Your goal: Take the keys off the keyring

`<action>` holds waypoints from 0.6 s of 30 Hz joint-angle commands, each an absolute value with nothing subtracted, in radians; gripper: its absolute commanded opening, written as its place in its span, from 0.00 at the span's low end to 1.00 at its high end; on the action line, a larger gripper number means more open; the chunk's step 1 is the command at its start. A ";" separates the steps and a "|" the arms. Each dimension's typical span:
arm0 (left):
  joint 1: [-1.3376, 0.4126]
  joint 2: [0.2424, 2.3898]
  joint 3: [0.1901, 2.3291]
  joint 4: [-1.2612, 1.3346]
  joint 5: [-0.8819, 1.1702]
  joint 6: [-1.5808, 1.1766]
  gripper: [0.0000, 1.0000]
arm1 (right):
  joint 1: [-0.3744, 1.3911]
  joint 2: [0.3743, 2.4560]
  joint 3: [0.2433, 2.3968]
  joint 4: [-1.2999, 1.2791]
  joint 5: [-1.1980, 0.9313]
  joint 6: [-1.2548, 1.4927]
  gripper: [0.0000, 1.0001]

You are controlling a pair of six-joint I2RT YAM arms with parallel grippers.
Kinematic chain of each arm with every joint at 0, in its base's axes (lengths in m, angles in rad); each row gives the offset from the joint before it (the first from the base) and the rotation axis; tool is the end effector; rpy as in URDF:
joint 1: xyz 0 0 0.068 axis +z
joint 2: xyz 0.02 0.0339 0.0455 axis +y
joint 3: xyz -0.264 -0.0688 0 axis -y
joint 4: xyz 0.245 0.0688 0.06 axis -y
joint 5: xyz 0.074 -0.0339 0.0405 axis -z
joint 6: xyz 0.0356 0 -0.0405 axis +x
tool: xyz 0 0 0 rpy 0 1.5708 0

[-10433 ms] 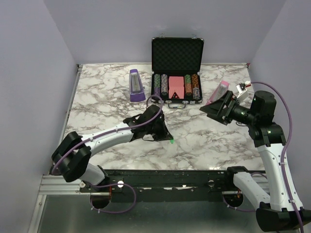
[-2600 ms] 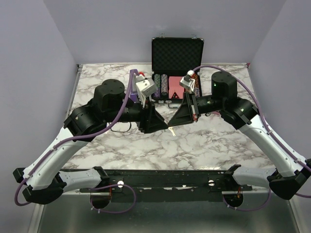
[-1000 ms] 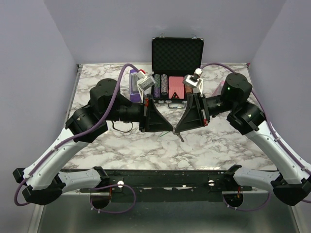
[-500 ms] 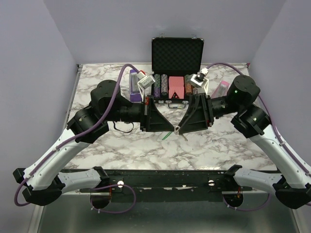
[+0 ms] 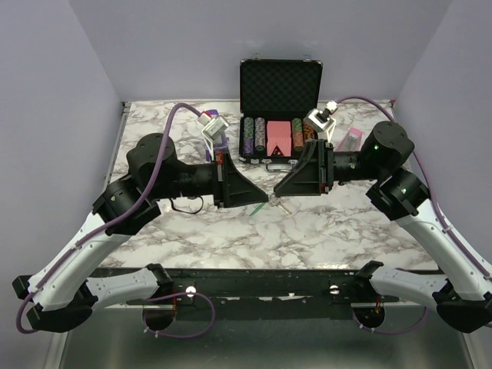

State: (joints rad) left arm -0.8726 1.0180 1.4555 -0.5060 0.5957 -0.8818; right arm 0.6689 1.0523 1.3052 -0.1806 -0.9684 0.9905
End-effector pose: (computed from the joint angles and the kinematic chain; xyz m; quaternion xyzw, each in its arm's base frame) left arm 0.1011 -0.1516 0.4892 0.1971 0.6996 -0.6388 0.2522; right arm 0.1429 0.1503 0.4690 -0.2399 0.6496 0.6921 0.2036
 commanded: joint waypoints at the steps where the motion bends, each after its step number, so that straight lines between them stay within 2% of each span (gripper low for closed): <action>1: -0.877 0.983 1.431 -0.505 0.511 -0.903 0.00 | 0.675 1.046 1.305 -0.152 -0.925 1.008 0.40; 13: -0.877 0.971 1.404 -0.466 0.439 -0.945 0.00 | 0.675 1.046 1.296 -0.094 -0.908 1.045 0.40; 18: -0.877 0.980 1.419 -0.446 0.425 -0.953 0.00 | 0.675 1.043 1.295 -0.121 -0.859 1.028 0.43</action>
